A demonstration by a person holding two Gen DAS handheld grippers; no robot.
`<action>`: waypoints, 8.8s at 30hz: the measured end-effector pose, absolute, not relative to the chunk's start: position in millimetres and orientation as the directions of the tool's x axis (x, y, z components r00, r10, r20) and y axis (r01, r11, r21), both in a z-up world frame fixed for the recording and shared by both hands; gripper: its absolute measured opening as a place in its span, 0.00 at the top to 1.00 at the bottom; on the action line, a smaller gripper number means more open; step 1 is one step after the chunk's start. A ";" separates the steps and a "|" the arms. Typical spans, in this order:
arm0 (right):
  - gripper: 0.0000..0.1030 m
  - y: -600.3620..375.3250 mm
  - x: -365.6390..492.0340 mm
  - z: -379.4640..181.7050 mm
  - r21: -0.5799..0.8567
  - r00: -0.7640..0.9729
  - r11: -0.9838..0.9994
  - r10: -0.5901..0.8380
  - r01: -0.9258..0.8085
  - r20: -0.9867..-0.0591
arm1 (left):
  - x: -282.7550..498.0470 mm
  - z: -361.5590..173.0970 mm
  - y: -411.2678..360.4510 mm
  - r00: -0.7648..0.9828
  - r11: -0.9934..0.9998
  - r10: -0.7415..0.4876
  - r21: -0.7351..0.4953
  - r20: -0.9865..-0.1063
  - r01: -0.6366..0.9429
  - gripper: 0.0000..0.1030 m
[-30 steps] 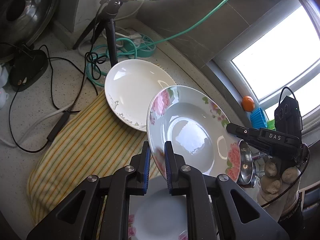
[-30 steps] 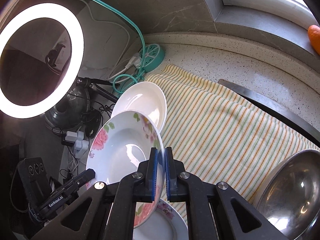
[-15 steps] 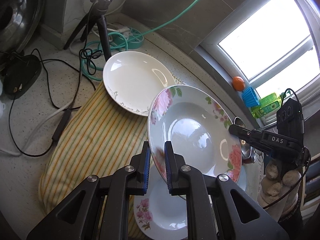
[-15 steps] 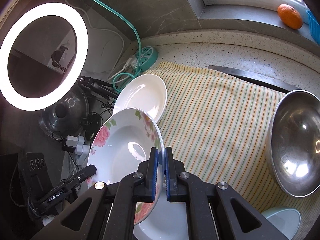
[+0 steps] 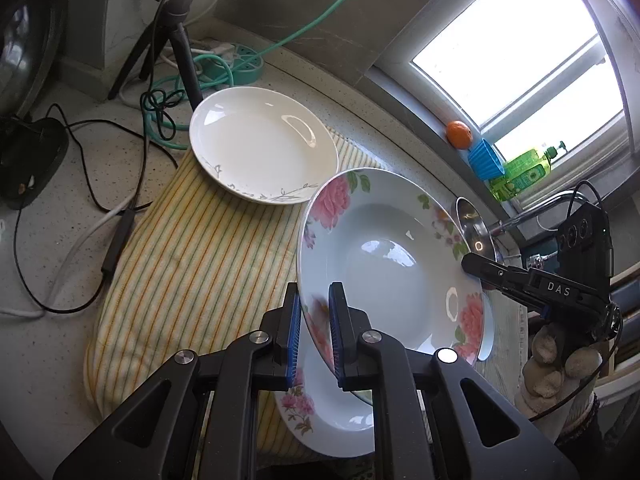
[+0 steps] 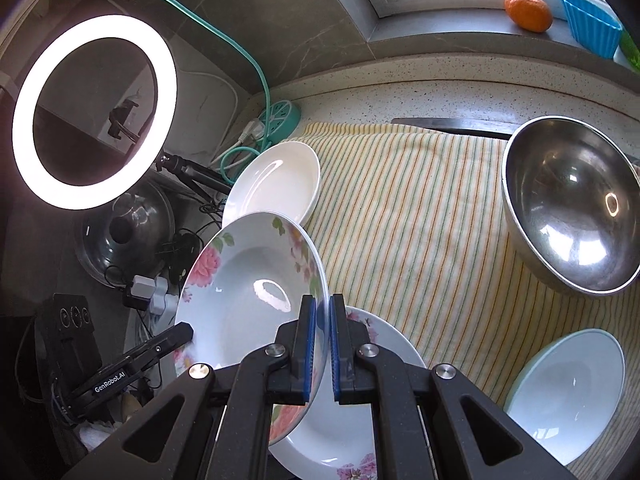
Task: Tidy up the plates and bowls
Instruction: 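Lower the rose-patterned plate onto the deep plate, stacking them, with the right tool, then open both tools and release the stacked rose plates on the cloth, then move both tools to the rim of the white leaf-print plate, then close both tools on the white plate's rim, then lift the white plate and carry it over the rose plate stack with both tools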
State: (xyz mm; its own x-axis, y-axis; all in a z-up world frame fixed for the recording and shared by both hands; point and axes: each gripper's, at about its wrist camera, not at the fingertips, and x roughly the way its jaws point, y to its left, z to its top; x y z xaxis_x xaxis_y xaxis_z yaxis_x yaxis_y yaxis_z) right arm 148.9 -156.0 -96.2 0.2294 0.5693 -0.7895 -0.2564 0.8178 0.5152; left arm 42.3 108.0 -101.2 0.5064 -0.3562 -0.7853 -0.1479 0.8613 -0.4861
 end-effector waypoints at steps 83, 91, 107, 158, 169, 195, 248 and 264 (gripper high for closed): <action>0.89 -180.1 63.7 -167.9 0.316 0.210 0.935 0.345 -0.161 -0.915 | 38.0 -156.9 61.2 0.333 0.928 -0.345 -0.372 -0.878 -0.018 0.89; 0.84 -176.0 63.3 -167.8 0.301 0.205 0.937 0.334 -0.176 -0.920 | 37.3 -154.9 63.6 0.339 0.929 -0.341 -0.368 -0.877 -0.019 0.89; 0.72 -196.2 64.6 -138.5 0.322 0.300 0.934 0.356 -0.156 -0.885 | 26.2 -139.3 86.5 0.388 0.910 -0.347 -0.407 -0.854 -0.082 0.89; 0.49 -54.9 297.6 -62.3 0.292 0.144 0.662 0.521 -0.690 -0.841 | 49.4 -112.5 153.3 0.628 0.587 -0.067 -0.539 -0.776 -0.604 0.88; 0.64 -21.5 333.6 -116.2 0.356 0.019 0.641 0.500 -0.680 -0.866 | 87.6 -140.4 150.8 0.568 0.590 -0.056 -0.486 -0.821 -0.645 0.88; 0.84 14.0 366.0 -169.4 0.437 -0.097 0.655 0.488 -0.616 -0.868 | 124.3 -167.0 178.6 0.546 0.556 -0.065 -0.485 -0.835 -0.675 0.88; 0.95 12.4 355.7 -172.8 0.417 -0.097 0.669 0.460 -0.616 -0.882 | 132.5 -171.7 177.7 0.527 0.598 -0.055 -0.451 -0.848 -0.663 0.96; 0.96 -16.8 332.2 -142.1 0.431 -0.065 0.689 0.489 -0.583 -0.870 | 117.7 -145.4 164.0 0.562 0.638 -0.083 -0.477 -0.823 -0.604 0.96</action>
